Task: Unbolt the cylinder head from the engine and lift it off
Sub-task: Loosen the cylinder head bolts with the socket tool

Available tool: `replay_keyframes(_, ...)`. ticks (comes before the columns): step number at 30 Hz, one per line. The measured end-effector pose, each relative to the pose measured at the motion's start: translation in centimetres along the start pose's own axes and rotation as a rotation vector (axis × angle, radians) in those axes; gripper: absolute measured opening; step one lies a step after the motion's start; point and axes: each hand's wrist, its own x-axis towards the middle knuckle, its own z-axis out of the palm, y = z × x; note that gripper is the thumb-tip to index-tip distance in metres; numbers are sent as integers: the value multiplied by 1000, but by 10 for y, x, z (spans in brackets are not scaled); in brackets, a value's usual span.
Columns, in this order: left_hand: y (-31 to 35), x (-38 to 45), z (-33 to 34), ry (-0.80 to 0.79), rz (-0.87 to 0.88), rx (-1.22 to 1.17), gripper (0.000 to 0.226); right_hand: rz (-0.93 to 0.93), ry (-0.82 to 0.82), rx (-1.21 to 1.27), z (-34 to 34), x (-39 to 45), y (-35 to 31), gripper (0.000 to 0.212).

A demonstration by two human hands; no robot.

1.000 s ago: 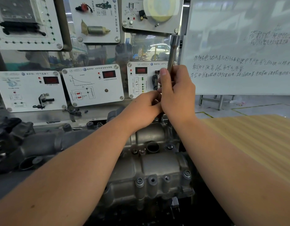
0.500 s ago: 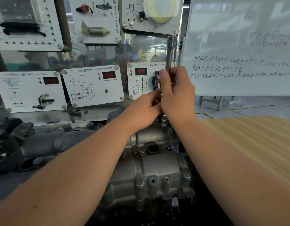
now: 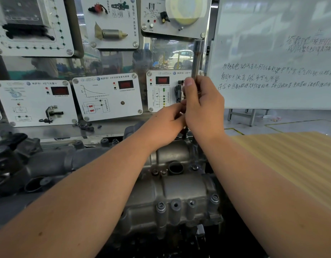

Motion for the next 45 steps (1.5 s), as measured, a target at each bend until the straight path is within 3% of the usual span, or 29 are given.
replay_keyframes(3, 1, -1, 0, -3, -4, 10, 19, -4, -14, -16, 1, -1, -1, 23)
replay_keyframes(7, 1, 0, -2, 1, -12, 32, 14, 32, -5, 25, 1, 0, 1, 10)
replay_keyframes(12, 3, -1, 0, 6, -7, 10, 14, 15, 7, 7, 0, 1, 1, 10)
replay_keyframes(18, 4, -1, -1, -11, -29, 29, 18, 22, -5, -4, 1, 0, 2, 26)
replay_keyframes(25, 6, -2, -1, -4, -33, 35, 16, 15, -3, 20, -1, 0, 0, 9)
replay_keyframes(32, 3, 0, -1, -7, -56, 15, 15, 0, -14, -29, 1, 0, 0, 19)
replay_keyframes(39, 0, 2, 0, 14, -36, 23, 14, 29, -9, 18, -1, 0, 2, 9)
replay_keyframes(45, -3, 2, 0, 5, -48, 12, 16, -2, -29, -12, 1, -1, -1, 23)
